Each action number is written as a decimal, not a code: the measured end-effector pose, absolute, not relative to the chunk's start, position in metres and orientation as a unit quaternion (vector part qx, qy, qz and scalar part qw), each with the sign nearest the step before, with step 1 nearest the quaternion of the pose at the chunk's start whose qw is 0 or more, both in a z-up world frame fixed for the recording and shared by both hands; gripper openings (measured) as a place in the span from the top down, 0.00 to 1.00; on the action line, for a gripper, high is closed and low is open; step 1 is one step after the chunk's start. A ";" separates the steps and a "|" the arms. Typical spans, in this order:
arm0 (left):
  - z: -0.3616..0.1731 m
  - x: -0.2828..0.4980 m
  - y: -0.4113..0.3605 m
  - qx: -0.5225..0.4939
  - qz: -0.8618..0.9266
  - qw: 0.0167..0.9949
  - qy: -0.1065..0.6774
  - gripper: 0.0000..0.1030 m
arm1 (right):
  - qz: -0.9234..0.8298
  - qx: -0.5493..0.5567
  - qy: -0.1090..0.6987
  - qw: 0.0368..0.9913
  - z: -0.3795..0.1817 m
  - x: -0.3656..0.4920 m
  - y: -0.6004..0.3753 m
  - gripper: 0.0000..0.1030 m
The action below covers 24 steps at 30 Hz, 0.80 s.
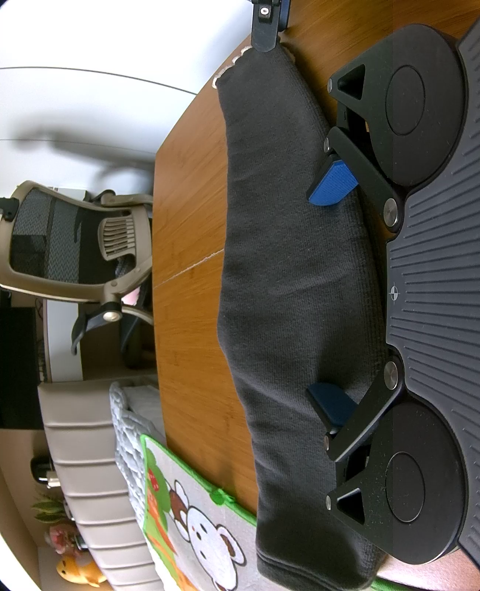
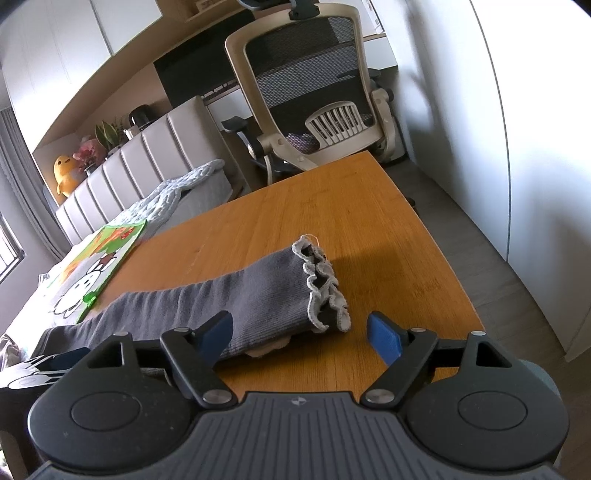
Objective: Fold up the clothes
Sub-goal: 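Hold the cuffs with the right gripper while the left gripper rests on the waistband, then lift the cuffs with the right gripper and fold them toward the left gripper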
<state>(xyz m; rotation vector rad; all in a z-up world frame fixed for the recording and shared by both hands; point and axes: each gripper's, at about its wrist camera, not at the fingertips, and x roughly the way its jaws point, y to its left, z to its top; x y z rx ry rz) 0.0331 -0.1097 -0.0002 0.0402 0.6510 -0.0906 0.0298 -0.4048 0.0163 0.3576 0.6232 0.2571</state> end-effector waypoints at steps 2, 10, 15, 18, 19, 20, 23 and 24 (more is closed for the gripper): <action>0.000 0.033 -0.110 0.020 -0.044 0.946 0.320 0.00 | 0.127 0.176 0.304 0.928 0.016 0.030 -0.405 0.21; 0.000 0.034 -0.111 0.023 -0.043 0.946 0.320 0.00 | 0.129 0.178 0.305 0.927 0.016 0.031 -0.406 0.19; 0.000 0.033 -0.109 0.019 -0.044 0.946 0.320 0.00 | 0.125 0.215 0.309 0.918 0.012 0.040 -0.412 0.44; 0.000 0.033 -0.109 0.020 -0.044 0.946 0.320 0.00 | 0.123 0.236 0.310 0.913 0.010 0.046 -0.416 0.48; 0.000 0.033 -0.109 0.019 -0.045 0.946 0.320 0.00 | 0.122 0.243 0.311 0.911 0.009 0.048 -0.417 0.51; 0.000 0.034 -0.110 0.021 -0.044 0.946 0.320 0.00 | 0.121 0.250 0.312 0.909 0.009 0.049 -0.418 0.52; 0.000 0.036 -0.112 0.024 -0.044 0.946 0.319 0.00 | 0.118 0.272 0.313 0.902 0.006 0.055 -0.422 0.64; 0.000 0.036 -0.110 0.020 -0.047 0.946 0.319 0.00 | 0.118 0.276 0.314 0.900 0.006 0.057 -0.423 0.67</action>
